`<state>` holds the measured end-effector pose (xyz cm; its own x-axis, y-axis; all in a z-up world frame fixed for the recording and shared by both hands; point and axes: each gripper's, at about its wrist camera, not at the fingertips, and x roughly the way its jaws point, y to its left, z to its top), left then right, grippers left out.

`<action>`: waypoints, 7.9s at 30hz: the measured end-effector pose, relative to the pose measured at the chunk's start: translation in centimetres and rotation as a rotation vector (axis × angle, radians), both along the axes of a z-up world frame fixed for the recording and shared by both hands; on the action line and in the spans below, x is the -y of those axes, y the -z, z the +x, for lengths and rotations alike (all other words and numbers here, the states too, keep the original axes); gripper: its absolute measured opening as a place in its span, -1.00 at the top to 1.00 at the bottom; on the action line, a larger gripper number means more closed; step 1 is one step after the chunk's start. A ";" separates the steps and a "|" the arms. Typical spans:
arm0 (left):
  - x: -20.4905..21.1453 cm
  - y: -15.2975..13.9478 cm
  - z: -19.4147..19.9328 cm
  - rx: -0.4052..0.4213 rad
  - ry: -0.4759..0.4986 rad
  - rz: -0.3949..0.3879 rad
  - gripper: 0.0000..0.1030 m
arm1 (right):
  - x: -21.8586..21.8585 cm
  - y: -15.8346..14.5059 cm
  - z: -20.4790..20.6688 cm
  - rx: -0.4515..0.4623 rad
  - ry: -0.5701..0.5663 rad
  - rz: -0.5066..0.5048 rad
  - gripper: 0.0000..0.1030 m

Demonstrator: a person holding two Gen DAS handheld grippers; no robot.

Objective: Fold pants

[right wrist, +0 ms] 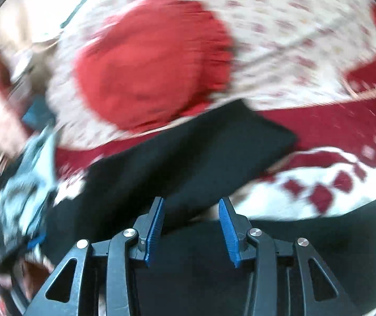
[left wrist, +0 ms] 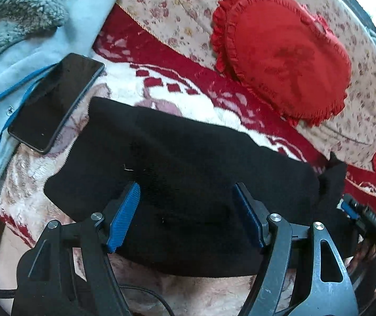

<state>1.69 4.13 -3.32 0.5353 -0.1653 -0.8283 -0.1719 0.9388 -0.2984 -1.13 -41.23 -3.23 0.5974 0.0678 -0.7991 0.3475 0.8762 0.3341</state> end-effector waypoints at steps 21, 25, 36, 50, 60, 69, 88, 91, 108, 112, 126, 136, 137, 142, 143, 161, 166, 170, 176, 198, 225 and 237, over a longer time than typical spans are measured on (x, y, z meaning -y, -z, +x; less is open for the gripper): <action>1.3 0.4 0.2 -0.037 0.013 0.017 -0.44 | 3.1 -4.8 -11.4 0.111 0.079 0.005 0.91; 1.9 0.5 -0.3 -0.029 0.020 0.040 -0.44 | 3.5 0.5 -11.8 -0.023 0.107 0.035 0.91; 1.2 -0.2 -1.5 -0.024 0.024 0.015 -0.44 | 3.8 -1.3 -12.9 -0.049 0.163 -0.072 0.79; -3.3 0.0 -2.4 -0.026 -0.076 0.045 -0.44 | -8.3 -3.2 -6.8 -0.053 -0.206 -0.333 0.45; -2.5 0.3 -2.2 -0.017 -0.074 0.073 -0.44 | -12.6 -2.1 -3.7 -0.005 -0.412 -0.109 0.44; -1.5 0.8 -2.2 -0.006 -0.059 0.172 -0.44 | -17.3 2.3 -3.1 -0.106 -0.521 -0.125 0.42; 0.6 -3.2 -5.3 0.092 -0.043 0.189 -0.44 | -21.2 1.6 -0.1 -0.057 -0.534 -0.195 0.43; 1.2 -3.3 -5.3 0.097 -0.030 0.193 -0.44 | -20.5 1.8 -0.4 -0.069 -0.513 -0.189 0.43; -0.5 -1.2 -4.5 0.037 -0.085 0.182 -0.44 | -17.4 0.8 0.2 -0.038 -0.461 -0.141 0.41; -2.3 -0.6 -4.2 0.017 -0.132 0.166 -0.44 | -18.0 0.6 3.0 -0.025 -0.443 -0.210 0.40; -2.9 2.1 -1.8 -0.001 -0.143 0.223 -0.48 | -16.4 3.9 9.6 -0.062 -0.418 -0.141 0.81; 0.3 -2.8 -3.9 0.088 -0.049 0.186 -0.48 | -15.3 -0.4 5.1 -0.001 -0.335 -0.160 0.78; 1.0 -3.0 -4.0 0.090 -0.031 0.178 -0.48 | -15.1 -1.0 3.6 -0.006 -0.335 -0.173 0.77; 6.5 -3.0 -3.6 0.074 0.116 0.120 -0.48 | -13.7 -1.7 -2.3 -0.043 -0.356 -0.202 0.77; 7.7 -3.0 -3.5 0.080 0.140 0.118 -0.48 | -13.1 -1.7 -3.4 -0.047 -0.346 -0.206 0.77; 23.5 -1.0 0.0 0.020 0.489 0.150 -0.49 | -0.3 -1.1 -12.6 -0.068 -0.103 -0.116 0.72; 26.6 -1.3 1.5 0.001 0.572 0.116 -0.49 | 2.7 -1.2 -15.2 -0.001 0.032 -0.024 0.38; 29.5 -1.6 2.7 -0.005 0.629 0.109 -0.49 | 3.7 -0.8 -15.2 0.001 0.059 0.012 0.34; 35.1 -1.6 3.6 -0.001 0.769 0.117 -0.49 | 4.4 -1.2 -16.4 -0.008 0.106 -0.008 0.25; 48.9 2.2 3.7 -0.056 1.114 0.171 -0.49 | 7.7 1.0 -15.4 0.069 0.188 0.136 0.06; 47.9 0.5 2.1 0.035 1.141 0.200 0.58 | 7.7 0.7 -14.3 0.083 0.156 0.114 0.64; 42.5 -6.1 2.7 0.149 1.069 0.142 0.69 | 4.2 -5.3 -13.0 0.199 0.041 0.052 0.71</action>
